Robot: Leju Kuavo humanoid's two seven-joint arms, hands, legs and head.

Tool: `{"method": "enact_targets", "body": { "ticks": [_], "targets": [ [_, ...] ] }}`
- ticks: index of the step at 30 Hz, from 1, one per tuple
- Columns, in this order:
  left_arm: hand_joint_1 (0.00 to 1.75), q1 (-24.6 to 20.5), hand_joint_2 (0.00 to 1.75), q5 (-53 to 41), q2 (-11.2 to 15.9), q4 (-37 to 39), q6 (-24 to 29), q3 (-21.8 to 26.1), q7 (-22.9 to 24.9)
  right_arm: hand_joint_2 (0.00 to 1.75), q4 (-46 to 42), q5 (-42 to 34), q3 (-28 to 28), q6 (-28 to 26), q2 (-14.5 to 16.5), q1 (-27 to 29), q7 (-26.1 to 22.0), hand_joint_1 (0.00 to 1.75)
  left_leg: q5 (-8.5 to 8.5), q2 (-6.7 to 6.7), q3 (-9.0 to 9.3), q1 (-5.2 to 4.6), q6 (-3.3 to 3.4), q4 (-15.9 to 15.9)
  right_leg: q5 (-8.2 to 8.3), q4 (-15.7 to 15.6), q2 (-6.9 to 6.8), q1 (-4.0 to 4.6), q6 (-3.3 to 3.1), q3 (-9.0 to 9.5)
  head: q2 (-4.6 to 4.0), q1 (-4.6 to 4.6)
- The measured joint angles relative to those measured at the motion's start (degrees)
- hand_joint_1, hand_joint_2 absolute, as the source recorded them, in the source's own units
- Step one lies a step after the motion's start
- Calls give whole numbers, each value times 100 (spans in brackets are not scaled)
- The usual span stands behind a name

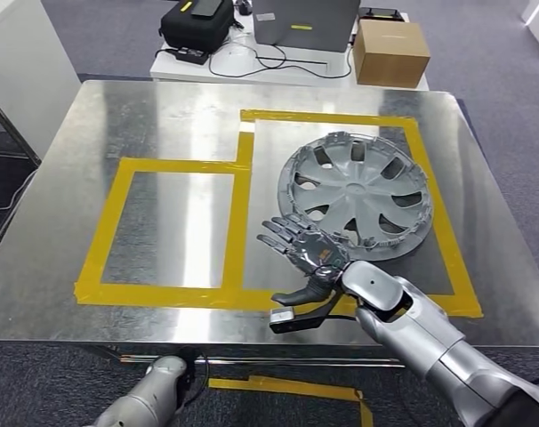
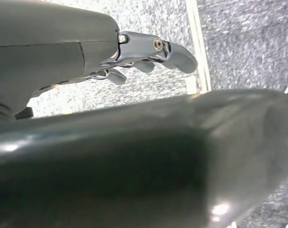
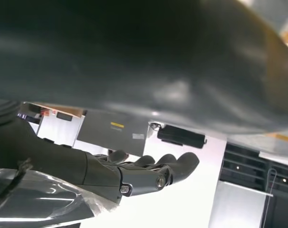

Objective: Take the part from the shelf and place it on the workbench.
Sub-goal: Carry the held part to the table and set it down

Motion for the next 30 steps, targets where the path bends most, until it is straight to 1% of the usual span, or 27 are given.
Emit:
{"method": "enact_targets", "body": {
  "ticks": [1,2,3,4,5,6,7,8,9,10,12,13,14,15,16,17,18,19,20,21,22,24,25,26,28,29,30],
  "targets": [
    [0,-3,0,0,-3,0,1,0,4,0,1,-1,0,0,1,1,-4,0,20,14,-15,-1,38,-11,-175,284,0,0,8,-135,0,10],
    [0,-7,0,0,-5,0,1,1,11,0,7,-4,0,0,2,5,-7,0,38,28,-41,-8,65,-12,-348,648,1,2,15,-289,0,21],
    [0,-12,0,0,-5,0,2,1,26,0,15,-9,1,0,3,15,-8,0,52,37,-65,-15,80,-12,-466,975,1,0,23,-427,0,25],
    [0,-20,0,-1,-5,0,1,2,51,0,27,-14,1,0,3,27,-13,0,65,41,-84,-19,89,-11,-493,1174,1,-2,29,-506,0,26],
    [0,-28,0,-3,-4,0,0,3,84,0,40,-21,1,0,3,33,-19,0,75,42,-96,-20,89,-10,-416,1179,0,-7,32,-495,0,28],
    [0,-37,0,-6,-1,0,-3,3,118,0,49,-26,1,0,3,32,-24,0,83,39,-99,-17,83,-7,-246,972,1,-15,33,-385,0,28],
    [0,-44,0,-9,5,0,-6,5,149,0,55,-29,1,0,3,26,-29,0,89,35,-101,-14,72,-4,-44,626,6,-27,37,-217,0,28],
    [0,-50,0,-11,19,0,-9,8,172,0,63,-33,2,0,3,18,-30,0,104,28,-113,-20,46,-1,109,306,34,-32,47,-43,0,29],
    [0,-54,0,-11,34,0,-12,13,189,0,72,-37,3,-1,3,15,-30,0,128,18,-135,-28,11,3,209,60,57,-36,54,75,0,29],
    [0,-57,0,-11,50,0,-16,20,202,0,83,-40,8,-1,3,20,-31,0,163,8,-165,-37,-30,-1,245,-69,77,-35,60,128,0,26],
    [0,-59,0,-9,77,0,-28,42,227,0,108,-44,25,-4,3,37,-37,0,253,-13,-216,-47,-112,-31,258,-108,82,-23,50,107,0,25],
    [0,-56,0,-8,92,0,-33,55,239,0,119,-44,33,-6,4,39,-41,0,262,-18,-242,-44,-145,-41,256,-163,67,-37,22,114,0,27],
    [0,-50,0,-8,107,0,-36,69,248,0,129,-46,37,-10,9,35,-44,0,231,-20,-275,-41,-174,-16,262,-216,57,-48,-24,125,0,24],
    [0,-39,0,-8,123,0,-35,81,254,0,139,-48,38,-15,14,29,-45,0,134,-22,-330,-39,-196,100,270,-268,46,-60,-77,139,0,16],
    [0,-22,0,-11,136,0,-29,89,256,0,149,-50,38,-20,21,27,-45,0,-19,-21,-420,-35,-216,330,270,-313,37,-68,-124,153,0,5],
    [0,-7,0,-18,144,0,-21,93,256,0,160,-52,38,-24,27,31,-48,0,-185,-22,-524,-36,-231,645,279,-303,35,-59,-152,148,0,-7],
    [0,6,0,-26,149,0,-10,94,256,0,173,-52,41,-27,32,36,-55,0,-335,-23,-635,-36,-242,995,278,-296,29,-53,-165,149,0,-9],
    [0,14,0,-34,152,0,1,94,256,0,187,-52,45,-28,37,43,-68,0,-413,-23,-714,-36,-250,1261,272,-286,24,-48,-171,153,0,-12],
    [0,14,0,-42,154,0,8,93,256,0,199,-52,49,-28,42,46,-84,0,-394,-23,-733,-34,-253,1366,263,-274,20,-49,-178,157,0,-10],
    [0,9,0,-47,155,0,13,92,255,0,208,-53,53,-28,50,44,-98,0,-281,-22,-677,-30,-253,1283,251,-262,21,-52,-181,161,0,-10],
    [0,0,0,-53,153,0,14,91,254,0,213,-53,55,-28,61,34,-109,0,-95,-20,-546,-24,-251,1016,235,-246,25,-61,-178,164,0,-11],
    [0,-24,0,-64,137,1,4,87,254,0,215,-55,56,-31,83,-5,-116,0,135,-19,-288,-25,-240,465,200,-200,47,-60,-141,151,0,-20],
    [0,-36,0,-67,125,1,-3,86,256,0,215,-60,57,-37,92,-29,-118,0,141,-26,-197,-28,-216,267,194,-182,53,-51,-110,129,0,-24],
    [0,-45,0,-68,113,2,-10,85,260,0,217,-64,58,-42,98,-48,-119,0,87,-41,-165,-39,-183,185,199,-175,52,-39,-76,102,0,-30],
    [0,-49,0,-68,103,2,-16,85,276,0,224,-75,60,-49,104,-70,-125,0,46,-75,-135,-43,-98,74,220,-192,26,-36,-13,68,0,-31],
    [0,-48,0,-69,102,2,-20,85,285,0,228,-78,60,-49,104,-77,-128,0,61,-85,-139,-40,-59,51,202,-188,13,-41,10,44,0,-29],
    [0,-48,0,-74,102,2,-29,85,296,0,231,-80,60,-50,105,-91,-134,0,82,-85,-141,-33,-18,28,123,-106,5,-43,26,-6,0,-21]
  ]
}}
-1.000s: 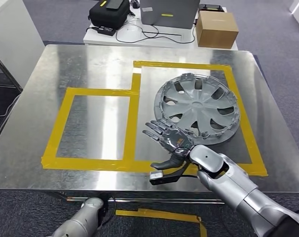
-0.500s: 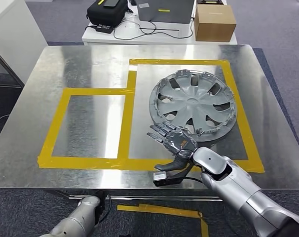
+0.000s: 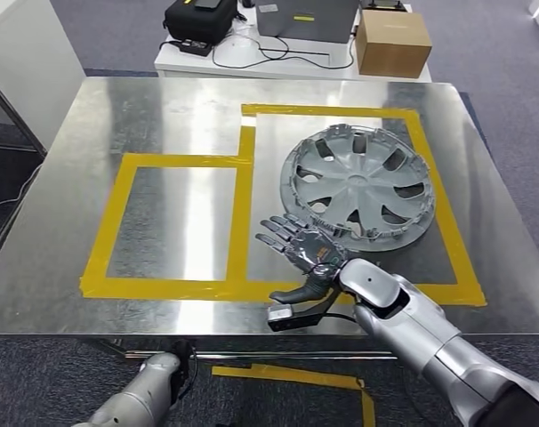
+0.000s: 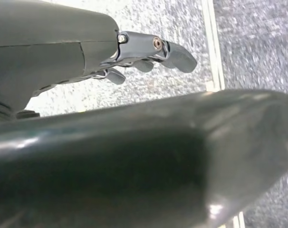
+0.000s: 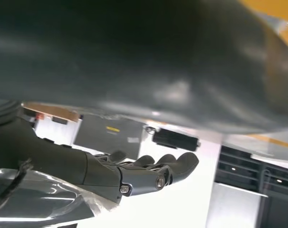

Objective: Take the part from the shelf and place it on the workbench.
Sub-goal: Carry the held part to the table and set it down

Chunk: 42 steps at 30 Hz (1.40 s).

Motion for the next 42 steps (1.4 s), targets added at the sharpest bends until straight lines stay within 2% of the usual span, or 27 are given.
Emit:
{"method": "enact_targets", "body": {
  "ticks": [1,4,5,6,7,8,10,11,13,15,16,18,20,21,22,24,25,26,29,31,33,35,36,37,38,40,42],
  "targets": [
    [0,-2,0,-4,0,0,-15,1,7,0,2,-3,2,-1,7,-19,-3,0,19,7,-6,7,39,-21,-137,192,-2,0,12,-96,0,9],
    [0,-8,0,-9,5,0,-58,2,40,0,10,-7,12,1,27,-51,-8,0,63,46,-49,-5,98,-28,-607,1162,-3,3,30,-509,0,26],
    [0,-10,0,-10,7,0,-65,2,56,0,17,-7,15,2,27,-47,-8,0,74,57,-60,-11,102,-27,-642,1356,-3,3,30,-581,0,26],
    [0,-15,0,-15,12,0,-74,2,78,0,26,-9,19,2,27,-44,0,0,83,62,-67,-14,99,-26,-570,1352,-3,3,24,-558,0,26],
    [0,-22,0,-27,18,0,-87,2,108,0,33,-13,20,-2,27,-45,17,0,91,65,-71,-15,92,-24,-423,1180,-3,3,14,-455,0,25],
    [0,-30,0,-47,25,0,-108,2,145,0,40,-16,16,-8,27,-50,53,0,99,65,-72,-15,83,-21,-220,853,0,3,-1,-279,0,25],
    [0,-47,0,-115,49,-1,-163,-5,249,0,71,-24,-21,-51,24,-56,173,0,135,60,-91,-21,38,-25,25,243,31,13,-20,43,0,21],
    [0,-57,0,-179,63,-1,-203,-19,320,0,111,-29,-58,-88,22,-49,235,0,168,53,-108,-24,5,-31,73,70,44,22,-26,129,0,18],
    [0,-68,0,-346,91,-1,-330,-81,496,0,230,-43,-143,-163,21,-16,297,0,246,30,-137,-31,-67,-61,91,-18,44,39,-35,161,0,14],
    [0,-73,0,-491,120,0,-540,-168,739,0,354,-55,-224,-209,24,-1,245,0,231,20,-171,-35,-127,-71,97,-128,15,13,-85,197,0,11],
    [0,-77,0,-541,136,0,-674,-212,883,0,415,-58,-267,-226,26,-7,190,0,152,20,-207,-36,-154,10,109,-186,-1,0,-126,216,0,9],
    [0,-90,0,-689,166,0,-1019,-315,1230,0,577,-50,-351,-243,55,-32,79,0,-172,32,-364,-32,-190,521,134,-232,-22,-8,-194,226,0,1],
    [0,-73,0,-977,217,0,-1438,-457,1508,0,711,6,-417,-243,92,-22,150,0,-443,33,-513,-30,-206,1129,143,-231,-29,-4,-215,226,0,4],
    [0,-1,0,-1168,280,0,-1638,-562,1536,0,727,40,-468,-259,62,41,271,0,-457,32,-498,-30,-206,1224,144,-230,-30,-4,-217,233,0,3],
    [0,156,0,-1366,363,0,-1782,-694,1439,0,655,59,-560,-316,-32,189,388,0,-384,34,-377,-29,-200,1106,139,-231,-32,-6,-215,250,0,0],
    [0,649,0,-1667,574,2,-1852,-969,1047,0,350,66,-868,-479,-378,664,437,0,-199,37,54,-29,-170,480,112,-231,-60,-15,-194,303,0,0],
    [0,920,0,-1758,662,7,-1833,-1078,879,0,169,76,-1067,-549,-570,918,372,0,-157,37,243,-35,-152,167,94,-220,-72,-6,-173,311,0,2],
    [0,1153,0,-1830,753,13,-1848,-1157,809,0,31,107,-1276,-576,-731,1123,297,0,-164,35,342,-41,-128,-19,90,-215,-80,1,-145,300,0,8],
    [0,1543,0,-2008,942,30,-2069,-1337,891,0,-291,249,-1774,-499,-1002,1469,166,0,-178,29,343,-69,-32,-115,133,-253,-66,4,-44,257,0,9],
    [0,1594,0,-2087,977,33,-2191,-1467,958,0,-478,342,-1926,-397,-1072,1603,135,0,-122,29,358,-54,64,-186,58,-201,-59,-6,6,224,0,12],
    [0,1638,0,-2139,993,33,-2228,-1571,991,0,-621,402,-2049,-319,-1124,1716,145,0,-62,26,354,-41,145,-243,-261,241,-39,-6,32,36,0,21],
    [0,1710,0,-2184,1019,33,-2228,-1639,996,0,-729,439,-2177,-289,-1181,1825,185,0,-18,22,308,-49,171,-250,-628,944,-26,-2,45,-241,0,26],
    [0,1752,0,-2208,1034,33,-2221,-1669,988,0,-781,452,-2235,-290,-1211,1892,205,0,5,21,281,-53,170,-250,-707,1162,-24,-2,47,-311,0,26],
    [0,1788,0,-2228,1047,33,-2211,-1695,975,0,-847,464,-2290,-296,-1241,1970,222,0,30,21,257,-55,163,-250,-677,1167,-24,-2,42,-271,0,26],
    [0,1816,0,-2242,1058,33,-2201,-1717,956,0,-918,471,-2342,-304,-1273,2046,229,0,55,19,235,-55,151,-250,-569,973,-25,-2,34,-127,0,26],
    [0,1850,0,-2258,1073,33,-2177,-1746,916,0,-1100,479,-2465,-329,-1352,2177,234,0,110,12,195,-67,104,-243,-306,187,-25,3,0,371,0,27],
    [0,1869,0,-2268,1088,33,-2143,-1759,891,0,-1287,481,-2596,-357,-1417,2282,237,0,163,7,176,-85,33,-243,-187,-333,-16,22,-55,656,0,18]
  ]
}}
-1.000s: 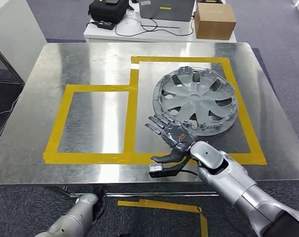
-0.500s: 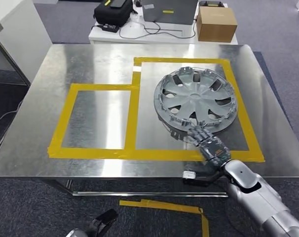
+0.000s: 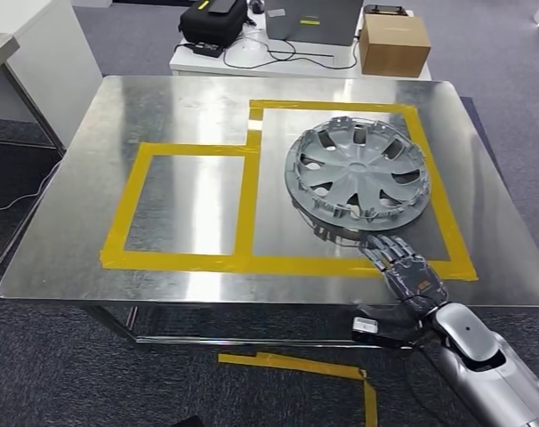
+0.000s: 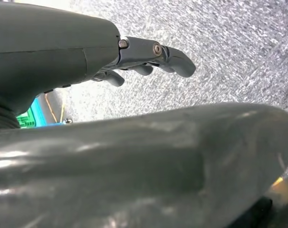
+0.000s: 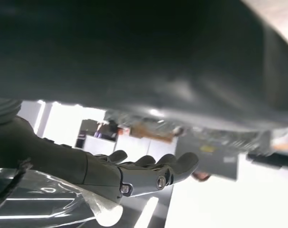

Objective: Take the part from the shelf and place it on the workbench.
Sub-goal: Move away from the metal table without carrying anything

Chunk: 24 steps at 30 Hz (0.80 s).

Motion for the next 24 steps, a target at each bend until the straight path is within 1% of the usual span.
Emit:
{"method": "enact_targets", "body": {
  "ticks": [1,3,4,5,6,7,8,9,10,11,12,13,14,15,16,18,19,20,21,23,24],
  "targets": [
    [0,10,0,-1,11,0,23,-2,-11,0,-87,4,-61,-9,-25,63,1,0,30,-1,1,-4,-40,-16,6,-54,4,17,-33,9,0,-3],
    [0,41,0,22,42,0,83,-2,-48,0,-285,23,-188,-21,-80,230,3,0,78,-1,7,12,-112,-52,80,-71,-4,20,-105,7,0,-2],
    [0,65,0,43,63,0,121,-1,-77,0,-413,41,-258,-27,-107,327,3,0,18,2,-13,17,-144,-7,122,-81,-14,14,-147,9,0,-7],
    [0,89,0,61,84,0,164,2,-108,0,-557,60,-336,-36,-133,432,1,0,-118,5,-62,19,-171,133,165,-92,-26,3,-186,5,0,-15],
    [0,112,0,80,107,0,220,5,-139,0,-721,84,-426,-46,-158,558,0,0,-335,11,-152,21,-195,406,200,-95,-40,-2,-217,-4,0,-22],
    [0,133,0,100,124,0,279,11,-168,0,-894,110,-521,-60,-182,705,2,0,-588,15,-264,20,-213,774,223,-94,-54,5,-240,-34,0,-29],
    [0,151,0,115,137,0,335,19,-189,0,-1061,139,-619,-73,-201,858,4,0,-792,16,-368,20,-221,1148,239,-92,-68,14,-250,-58,0,-30],
    [0,172,0,131,149,0,386,27,-207,0,-1231,168,-718,-86,-217,1018,7,0,-916,17,-418,18,-221,1424,251,-91,-79,26,-254,-80,0,-29],
    [0,192,0,141,156,0,420,37,-217,0,-1384,194,-804,-96,-229,1160,9,0,-929,17,-374,13,-205,1491,261,-90,-85,41,-257,-96,0,-29],
    [0,210,0,144,163,0,440,46,-224,0,-1524,215,-878,-104,-238,1281,12,0,-847,17,-233,3,-175,1346,268,-89,-87,56,-257,-105,0,-30],
    [0,222,0,146,172,0,452,54,-226,0,-1650,228,-942,-109,-248,1381,19,0,-698,16,-2,-16,-122,1004,273,-89,-85,70,-256,-107,0,-31],
    [0,226,0,150,189,0,462,61,-227,0,-1757,236,-993,-118,-256,1457,32,0,-576,18,243,-43,-42,605,277,-88,-85,78,-253,-108,0,-26],
    [0,227,0,159,201,0,474,67,-232,0,-1852,244,-1038,-135,-262,1523,49,0,-493,21,442,-67,27,250,280,-83,-84,90,-243,-114,0,-23],
    [0,228,0,172,214,0,496,76,-246,0,-1952,257,-1086,-163,-265,1602,70,0,-454,23,571,-93,83,8,288,-83,-90,90,-225,-125,0,-20],
    [0,233,0,188,224,0,526,90,-269,0,-2065,279,-1129,-210,-265,1700,88,0,-464,22,615,-113,116,-96,297,-84,-97,83,-201,-138,0,-21],
    [0,268,0,229,220,0,601,129,-337,0,-2351,340,-1214,-353,-261,1955,124,0,-432,15,625,-116,131,-170,312,-100,-108,72,-142,-145,0,-24],
    [0,289,0,246,219,0,644,155,-371,0,-2503,370,-1253,-450,-252,2096,151,0,-403,15,636,-100,147,-216,274,-73,-94,69,-115,-167,0,-22],
    [0,307,0,265,219,0,689,181,-408,0,-2651,394,-1293,-558,-236,2229,185,0,-373,18,644,-78,165,-261,182,35,-71,68,-89,-224,0,-11],
    [0,318,0,279,216,0,731,206,-446,0,-2781,409,-1331,-660,-212,2358,225,0,-347,23,645,-59,177,-293,30,262,-46,61,-63,-335,0,-4],
    [0,338,0,306,210,0,819,260,-538,0,-3035,387,-1396,-885,-109,2653,282,0,-328,27,620,-50,189,-306,-340,981,-14,34,-11,-666,0,8],
    [0,356,0,315,203,0,856,290,-582,0,-3148,355,-1414,-987,-39,2812,296,0,-325,27,610,-47,185,-305,-451,1285,-12,19,15,-798,0,8]
  ]
}}
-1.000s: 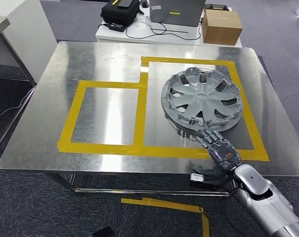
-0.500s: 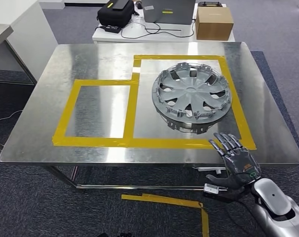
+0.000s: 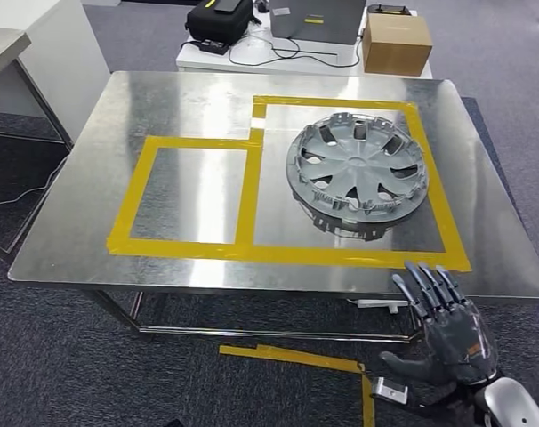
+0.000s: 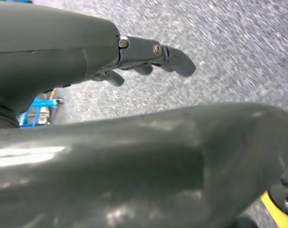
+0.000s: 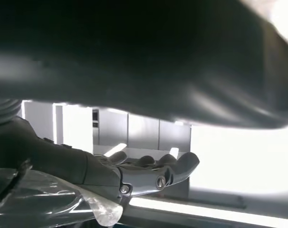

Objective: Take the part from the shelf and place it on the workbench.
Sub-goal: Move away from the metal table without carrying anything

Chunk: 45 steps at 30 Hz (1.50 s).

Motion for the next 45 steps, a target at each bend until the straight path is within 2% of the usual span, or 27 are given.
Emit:
{"method": "enact_targets", "body": {
  "ticks": [1,2,5,6,7,9,14,15,17,18,19,21,22,23,26,27,29,31,32,33,34,36,38,41,42,43,45],
  "targets": [
    [0,24,0,9,-4,1,34,31,-38,0,-114,-33,-11,-97,78,153,5,0,4,0,-6,6,-7,2,-10,130,0,-15,24,-50,0,-2],
    [0,49,0,15,-7,1,60,56,-61,0,-217,-54,-19,-171,145,279,5,0,8,0,-9,15,-21,6,88,39,-1,-32,46,9,0,-2],
    [0,78,0,22,-8,2,96,105,-90,0,-454,-68,-47,-250,288,495,4,0,1,0,-14,36,-110,43,561,-1056,8,-92,96,598,0,6],
    [0,75,0,24,-7,2,103,122,-96,0,-507,-88,-61,-255,328,536,0,0,-2,-1,-19,30,-152,58,627,-1324,21,-97,78,740,0,8],
    [0,73,0,33,-5,2,112,139,-102,0,-551,-139,-76,-266,370,573,-16,0,2,-2,-23,22,-194,65,637,-1454,35,-91,47,805,0,13],
    [0,75,0,56,-5,2,134,175,-117,0,-610,-281,-103,-303,442,633,-70,0,24,-3,-26,22,-251,59,642,-1457,50,-65,-32,808,0,14],
    [0,79,0,74,-4,2,157,201,-132,0,-647,-417,-119,-367,517,683,-138,0,41,-4,-27,39,-285,54,659,-1453,49,-52,-78,806,0,18],
    [0,84,0,103,-1,2,192,238,-156,0,-698,-639,-135,-461,639,770,-245,0,-101,-3,-97,47,-313,235,680,-1460,36,-56,-118,807,0,11],
    [0,118,0,188,1,2,296,384,-239,0,-785,-1613,-287,-613,1201,1074,-813,0,-558,0,-393,58,-361,1084,725,-1472,7,-42,-200,789,0,-1],
    [0,139,0,233,2,2,357,469,-285,0,-798,-2181,-412,-616,1552,1230,-1178,0,-711,2,-472,59,-369,1389,741,-1474,-2,-29,-231,782,0,-7],
    [0,157,0,255,-1,2,396,537,-317,0,-735,-2608,-578,-481,1873,1315,-1535,0,-656,2,-412,53,-343,1379,744,-1473,2,-12,-237,779,0,-6],
    [0,163,0,267,2,2,452,627,-351,0,-486,-2940,-996,-48,2378,1334,-2109,0,-311,0,9,26,-252,584,743,-1469,14,12,-232,787,0,-4],
    [0,158,0,266,-3,2,473,668,-361,0,-338,-3010,-1242,148,2622,1328,-2379,0,-226,0,158,10,-214,271,744,-1461,14,19,-221,777,0,-4],
    [0,154,0,262,-8,2,488,703,-365,0,-204,-3037,-1476,292,2836,1320,-2589,0,-203,-1,231,-8,-187,95,748,-1455,10,22,-204,762,0,-1],
    [0,171,0,245,-36,2,510,772,-366,0,41,-3036,-1983,491,3317,1304,-2855,0,-185,-2,228,-12,-143,-7,771,-1469,1,13,-122,722,0,1],
    [0,175,0,242,-44,2,513,788,-366,0,86,-3020,-2114,547,3437,1299,-2884,0,-158,2,230,4,-121,-37,727,-1431,4,13,-94,695,0,7],
    [0,169,0,240,-57,2,516,815,-368,0,159,-2974,-2367,665,3633,1278,-2894,0,-109,11,222,33,-82,-87,447,-1016,10,9,-48,488,0,39],
    [0,169,0,237,-61,2,521,847,-376,0,285,-2993,-2614,816,3818,1221,-2832,0,-97,23,193,27,-64,-88,84,-254,10,4,-10,145,0,64],
    [0,172,0,232,-68,2,526,868,-385,0,414,-3094,-2766,891,3906,1171,-2799,0,-93,30,185,23,-62,-87,10,12,9,3,4,28,0,64],
    [0,175,0,223,-74,2,535,891,-393,0,589,-3263,-2935,957,3989,1109,-2788,0,-90,35,182,21,-63,-86,45,74,9,3,10,9,0,66],
    [0,175,0,208,-82,2,548,912,-402,0,807,-3486,-3118,998,4059,1034,-2796,0,-87,36,184,21,-64,-85,185,-99,9,3,7,107,0,66],
    [0,172,0,179,-97,2,582,949,-415,0,1355,-3963,-3515,1036,4169,843,-2843,0,-76,34,194,16,-84,-78,553,-887,7,7,-27,523,0,68],
    [0,167,0,149,-111,2,612,992,-424,0,2002,-4258,-3939,1022,4259,598,-2855,0,-55,33,175,-3,-132,-51,735,-1468,16,18,-80,829,0,64],
    [0,162,0,112,-134,2,628,1056,-441,0,3069,-4328,-4635,994,4365,224,-2752,0,-20,34,131,-1,-227,-25,790,-1560,26,28,-162,852,0,64],
    [0,162,0,108,-138,2,632,1076,-446,0,3418,-4306,-4875,1002,4395,94,-2703,0,-71,31,113,6,-257,13,820,-1568,20,21,-198,837,0,65],
    [0,161,0,105,-141,2,635,1098,-450,0,3763,-4267,-5120,1021,4428,-39,-2657,0,-207,28,63,13,-287,145,855,-1581,12,10,-239,812,0,50],
    [0,152,0,102,-146,2,636,1147,-451,0,4357,-4177,-5553,1089,4468,-268,-2566,0,-655,24,-139,29,-347,716,920,-1589,-7,-1,-296,735,0,21]
  ]
}}
